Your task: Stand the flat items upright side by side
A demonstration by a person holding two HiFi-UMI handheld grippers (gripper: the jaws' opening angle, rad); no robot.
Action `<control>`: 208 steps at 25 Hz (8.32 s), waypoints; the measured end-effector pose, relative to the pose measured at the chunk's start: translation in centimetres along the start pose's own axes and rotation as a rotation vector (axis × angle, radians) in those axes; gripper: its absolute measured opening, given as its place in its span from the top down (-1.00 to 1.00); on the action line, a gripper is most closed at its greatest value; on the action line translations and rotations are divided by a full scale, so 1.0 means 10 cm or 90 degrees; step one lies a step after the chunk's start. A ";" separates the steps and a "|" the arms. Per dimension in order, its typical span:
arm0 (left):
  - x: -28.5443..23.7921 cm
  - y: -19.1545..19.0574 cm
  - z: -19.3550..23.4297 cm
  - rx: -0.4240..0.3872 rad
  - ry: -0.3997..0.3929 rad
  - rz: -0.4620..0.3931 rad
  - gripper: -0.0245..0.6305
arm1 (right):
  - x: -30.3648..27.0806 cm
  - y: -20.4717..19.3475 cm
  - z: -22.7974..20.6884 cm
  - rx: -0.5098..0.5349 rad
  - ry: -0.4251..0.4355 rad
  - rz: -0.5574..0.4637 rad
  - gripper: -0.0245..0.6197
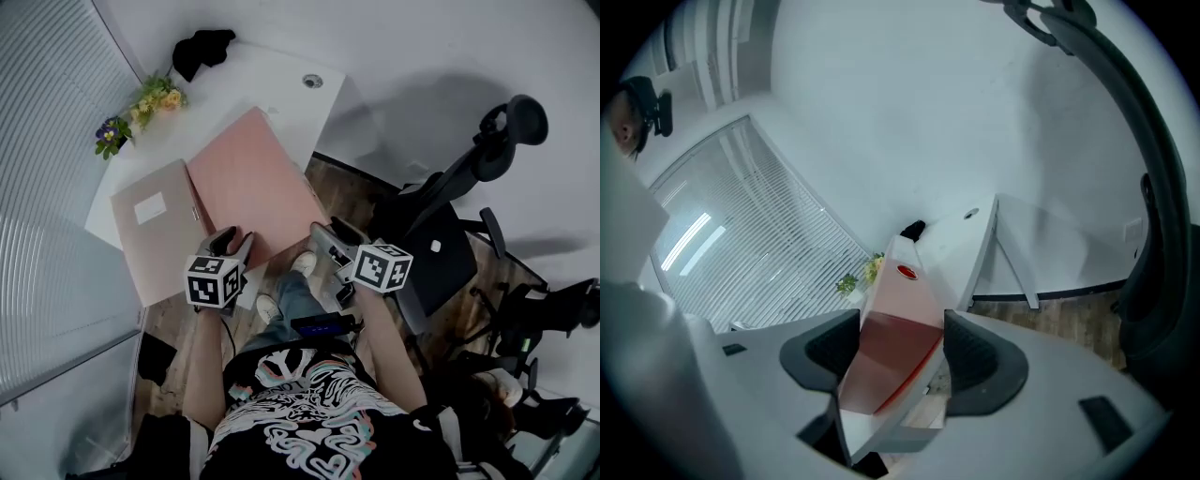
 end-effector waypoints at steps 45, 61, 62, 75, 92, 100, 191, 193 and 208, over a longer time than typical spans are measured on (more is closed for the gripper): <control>0.01 0.36 -0.33 0.095 -0.183 -0.083 0.29 | 0.09 0.30 0.81 0.263 -0.004 -0.026 0.12; 0.01 0.37 -0.30 0.114 -0.198 -0.094 0.36 | 0.07 0.32 1.04 0.301 0.017 -0.041 0.14; 0.01 0.36 -0.30 0.115 -0.198 -0.095 0.36 | 0.06 0.31 1.06 0.306 0.019 -0.042 0.14; -0.03 0.31 -0.28 0.103 -0.194 -0.073 0.38 | 0.04 0.24 1.23 0.331 0.053 -0.050 0.37; 0.11 0.55 -0.09 0.215 -0.204 -0.218 0.35 | 0.04 0.60 1.09 0.271 0.158 0.038 0.28; 0.12 0.63 0.00 0.227 -0.145 -0.228 0.36 | -0.22 0.91 1.13 0.288 0.227 0.114 0.23; 0.23 0.85 0.88 0.240 -0.284 -0.262 0.44 | -1.94 1.19 2.53 0.536 -0.074 0.093 -0.05; 0.26 0.83 0.88 0.239 -0.274 -0.260 0.44 | -1.92 1.18 2.54 0.540 -0.072 0.084 -0.05; 0.25 0.80 0.72 0.230 -0.265 -0.253 0.44 | -1.61 1.15 2.58 0.537 -0.042 -0.078 -0.05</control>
Point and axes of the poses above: the fingertips, and each gripper's own axes: x backward along the fingers, z to its left, y out of its top, the point moved 8 cm from there along x, backward along the fingers, and after that the axes turned 8 degrees about -x, right-handed, at the moved point
